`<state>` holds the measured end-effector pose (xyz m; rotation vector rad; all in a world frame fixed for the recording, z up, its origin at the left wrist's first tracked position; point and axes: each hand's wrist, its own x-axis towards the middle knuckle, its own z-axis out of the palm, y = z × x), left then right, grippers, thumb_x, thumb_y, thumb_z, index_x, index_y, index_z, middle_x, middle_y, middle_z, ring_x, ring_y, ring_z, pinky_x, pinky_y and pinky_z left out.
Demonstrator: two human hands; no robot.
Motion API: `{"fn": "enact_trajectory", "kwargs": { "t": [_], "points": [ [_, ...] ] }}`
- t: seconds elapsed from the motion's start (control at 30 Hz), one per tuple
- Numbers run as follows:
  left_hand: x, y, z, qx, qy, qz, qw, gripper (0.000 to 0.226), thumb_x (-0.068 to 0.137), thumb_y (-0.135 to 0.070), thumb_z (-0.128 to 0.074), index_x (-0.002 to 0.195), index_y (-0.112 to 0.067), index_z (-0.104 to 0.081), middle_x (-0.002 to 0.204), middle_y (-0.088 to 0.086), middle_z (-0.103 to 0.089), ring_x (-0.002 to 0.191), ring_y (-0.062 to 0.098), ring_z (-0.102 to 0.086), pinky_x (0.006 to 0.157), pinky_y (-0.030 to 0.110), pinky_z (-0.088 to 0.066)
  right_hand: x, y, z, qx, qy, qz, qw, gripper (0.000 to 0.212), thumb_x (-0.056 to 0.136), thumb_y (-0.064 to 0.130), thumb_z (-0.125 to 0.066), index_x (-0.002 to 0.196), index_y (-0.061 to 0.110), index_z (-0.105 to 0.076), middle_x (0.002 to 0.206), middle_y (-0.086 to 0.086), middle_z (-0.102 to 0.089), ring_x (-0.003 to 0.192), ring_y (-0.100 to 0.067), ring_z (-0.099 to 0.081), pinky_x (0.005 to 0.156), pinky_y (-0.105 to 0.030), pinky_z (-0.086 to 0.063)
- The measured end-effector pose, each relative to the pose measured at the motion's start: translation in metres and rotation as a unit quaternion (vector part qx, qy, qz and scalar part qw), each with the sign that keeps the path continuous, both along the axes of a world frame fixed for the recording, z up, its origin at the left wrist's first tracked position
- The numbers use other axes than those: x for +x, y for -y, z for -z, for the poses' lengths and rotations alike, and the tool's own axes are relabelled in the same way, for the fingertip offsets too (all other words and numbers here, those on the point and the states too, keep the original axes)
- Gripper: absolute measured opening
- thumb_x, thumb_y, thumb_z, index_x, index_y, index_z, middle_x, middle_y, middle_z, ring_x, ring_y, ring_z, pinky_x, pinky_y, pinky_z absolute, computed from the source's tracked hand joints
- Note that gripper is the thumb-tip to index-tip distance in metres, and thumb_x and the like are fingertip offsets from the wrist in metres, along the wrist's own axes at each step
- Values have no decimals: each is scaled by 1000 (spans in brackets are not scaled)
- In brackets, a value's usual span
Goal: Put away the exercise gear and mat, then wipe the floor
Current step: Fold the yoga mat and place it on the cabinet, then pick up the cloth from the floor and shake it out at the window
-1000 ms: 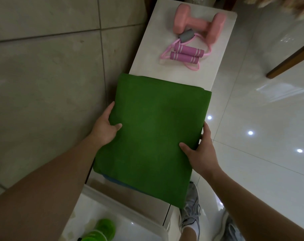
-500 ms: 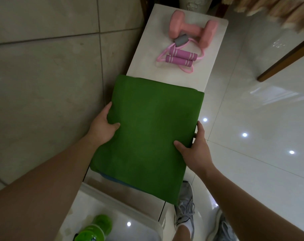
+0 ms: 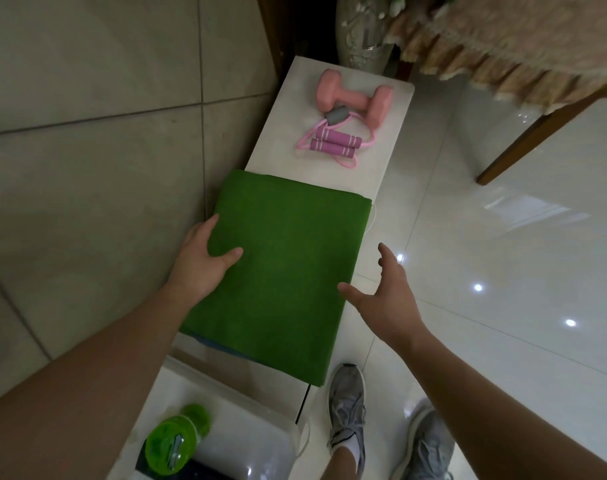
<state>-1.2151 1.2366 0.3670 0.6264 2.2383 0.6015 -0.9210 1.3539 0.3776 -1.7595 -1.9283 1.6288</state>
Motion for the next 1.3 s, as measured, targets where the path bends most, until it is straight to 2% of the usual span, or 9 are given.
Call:
{"fn": "enact_trajectory", "kwargs": {
  "t": [0.07, 0.2, 0.4, 0.7, 0.83, 1.03, 1.17, 1.3],
  "points": [
    [13, -2, -16, 6, -9, 1, 1000, 88, 68, -63, -70, 146, -47, -33, 147, -9, -45, 130, 16, -49, 110, 47, -41, 10, -5, -16, 28, 19, -29, 999, 93, 81, 47, -73, 153, 28, -17, 156, 0, -27, 141, -22, -31, 111, -43, -33],
    [56, -7, -53, 10, -67, 53, 996, 77, 85, -44, -70, 151, -28, -34, 151, 0, -38, 136, 19, -41, 116, 46, -34, 33, -14, -54, 75, 39, -82, 993, 85, 84, 50, -68, 152, 25, -23, 155, 0, -29, 140, -20, -31, 112, -40, -31],
    [111, -19, -116, 27, -107, 88, 990, 71, 90, -42, -66, 151, -22, -35, 153, 5, -37, 138, 23, -39, 116, 47, -33, 70, -23, -116, 134, 68, -130, 980, 81, 85, 51, -65, 151, 24, -26, 154, 3, -31, 139, -18, -31, 111, -36, -32],
    [177, -45, -233, 32, -177, 205, 962, 64, 93, -48, -57, 148, -20, -40, 152, 5, -41, 137, 24, -41, 114, 44, -35, 131, -32, -243, 212, 131, -161, 955, 70, 89, 55, -55, 148, 24, -33, 151, 1, -36, 139, -19, -30, 111, -37, -32],
    [206, -55, -293, 56, -179, 213, 959, 60, 93, -48, -58, 145, -21, -45, 148, 0, -45, 132, 20, -46, 110, 41, -39, 156, -34, -301, 249, 156, -159, 943, 64, 92, 53, -51, 146, 21, -38, 149, 0, -40, 138, -20, -32, 113, -37, -32],
    [249, -57, -385, 89, -217, 245, 941, 46, 97, -41, -52, 139, -23, -49, 142, -1, -50, 128, 21, -47, 107, 41, -39, 188, -29, -380, 291, 163, -141, 932, 55, 95, 47, -49, 141, 18, -46, 145, -1, -44, 133, -22, -40, 109, -36, -36],
    [277, -54, -436, 97, -248, 269, 926, 40, 99, -37, -48, 135, -21, -52, 135, -1, -53, 120, 22, -50, 99, 37, -40, 208, -19, -427, 321, 165, -130, 924, 49, 95, 45, -49, 137, 18, -51, 140, -1, -49, 128, -22, -45, 104, -36, -40],
    [304, -48, -474, 80, -261, 289, 918, 44, 101, -35, -44, 142, -22, -45, 141, 0, -49, 124, 23, -48, 104, 42, -40, 229, -10, -466, 343, 177, -130, 913, 47, 97, 43, -45, 136, 19, -51, 138, -1, -52, 127, -21, -45, 106, -36, -38]
  ]
}}
